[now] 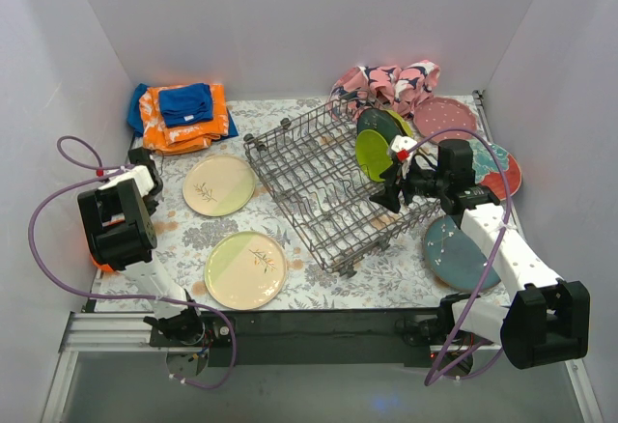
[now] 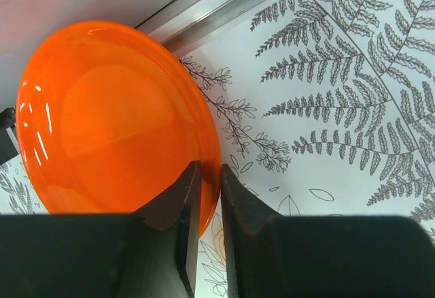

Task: Load the plates into the dish rack
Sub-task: Grab a plate with the left arm, then pass the plate from the left arm to the right, then insert the plate into the dish rack, then grab a plate with the left arm

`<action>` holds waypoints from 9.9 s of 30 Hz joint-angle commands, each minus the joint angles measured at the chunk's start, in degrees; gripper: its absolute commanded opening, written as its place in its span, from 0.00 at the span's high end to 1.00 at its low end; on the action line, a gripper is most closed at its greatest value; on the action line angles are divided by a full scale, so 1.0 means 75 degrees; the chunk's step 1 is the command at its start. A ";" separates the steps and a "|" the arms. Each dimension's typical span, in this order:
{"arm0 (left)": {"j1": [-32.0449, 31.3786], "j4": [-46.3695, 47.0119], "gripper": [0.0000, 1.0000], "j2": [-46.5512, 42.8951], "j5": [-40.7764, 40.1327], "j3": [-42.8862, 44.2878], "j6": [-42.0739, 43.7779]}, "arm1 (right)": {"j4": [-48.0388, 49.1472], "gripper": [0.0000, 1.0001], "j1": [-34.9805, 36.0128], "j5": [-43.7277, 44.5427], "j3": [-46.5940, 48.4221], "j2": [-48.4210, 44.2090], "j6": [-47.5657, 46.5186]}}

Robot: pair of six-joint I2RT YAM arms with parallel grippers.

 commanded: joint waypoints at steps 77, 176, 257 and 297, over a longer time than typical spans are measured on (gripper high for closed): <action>-0.0958 -0.0544 1.00 -0.6192 0.8218 0.0209 -0.4486 | -0.0881 0.06 0.7093 0.6688 0.6079 0.4143 -0.0244; -0.1508 0.1999 0.18 -0.7141 0.7433 -0.3330 0.0423 | 0.2145 0.99 0.2371 0.8756 0.1836 0.2631 0.2182; -0.1907 -0.0520 0.33 -0.4248 0.7295 -0.1995 -0.0033 | -0.0504 0.02 0.0578 -0.0971 0.0219 -0.0286 -0.0314; -0.1263 0.0475 0.83 -0.1704 0.4433 -0.1455 -0.2706 | -0.0574 0.02 0.0485 -0.0982 0.0102 0.0019 -0.0594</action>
